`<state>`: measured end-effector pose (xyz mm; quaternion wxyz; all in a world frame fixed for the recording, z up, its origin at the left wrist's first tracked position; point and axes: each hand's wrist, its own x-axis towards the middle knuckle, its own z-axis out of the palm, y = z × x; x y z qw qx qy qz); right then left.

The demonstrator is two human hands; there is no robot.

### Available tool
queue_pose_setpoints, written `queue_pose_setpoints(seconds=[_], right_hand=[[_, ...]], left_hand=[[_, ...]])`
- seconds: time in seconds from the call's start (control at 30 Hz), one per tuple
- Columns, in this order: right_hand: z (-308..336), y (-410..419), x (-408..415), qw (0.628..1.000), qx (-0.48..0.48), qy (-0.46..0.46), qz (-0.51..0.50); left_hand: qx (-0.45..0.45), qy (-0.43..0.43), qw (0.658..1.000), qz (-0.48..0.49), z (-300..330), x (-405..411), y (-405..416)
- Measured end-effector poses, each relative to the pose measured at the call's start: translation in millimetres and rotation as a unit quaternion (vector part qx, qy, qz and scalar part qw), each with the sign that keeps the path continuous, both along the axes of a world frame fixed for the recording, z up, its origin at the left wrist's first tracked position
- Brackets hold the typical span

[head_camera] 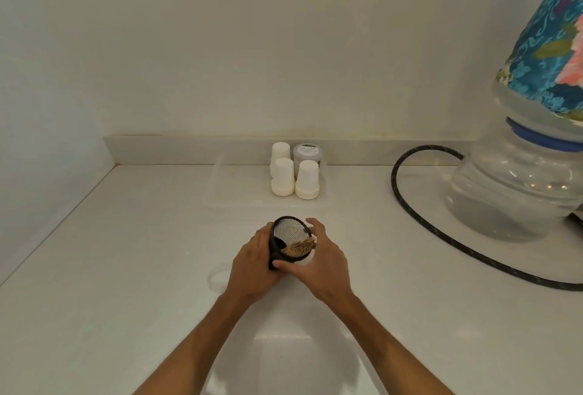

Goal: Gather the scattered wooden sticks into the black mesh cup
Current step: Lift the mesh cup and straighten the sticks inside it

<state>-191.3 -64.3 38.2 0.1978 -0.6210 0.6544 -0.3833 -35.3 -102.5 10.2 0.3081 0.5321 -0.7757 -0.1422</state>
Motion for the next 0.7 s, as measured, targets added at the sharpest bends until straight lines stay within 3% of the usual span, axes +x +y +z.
queue_pose_setpoints(seconds=[0.23,0.53,0.7], right_hand=[[-19.9,-7.8,-6.9,0.990,0.010,-0.137,0.009],[-27.0,-12.9,-17.4,0.991,0.016,-0.121,0.061],[-35.4,0.2,-0.8,0.991,0.017,-0.132,0.018]], left_hand=[[0.081,0.060,0.994,-0.046,-7.1,5.4,2.8],[0.135,0.133,0.981,-0.040,-7.9,3.4,1.6],[0.122,0.124,0.985,-0.022,-9.8,0.5,3.6]])
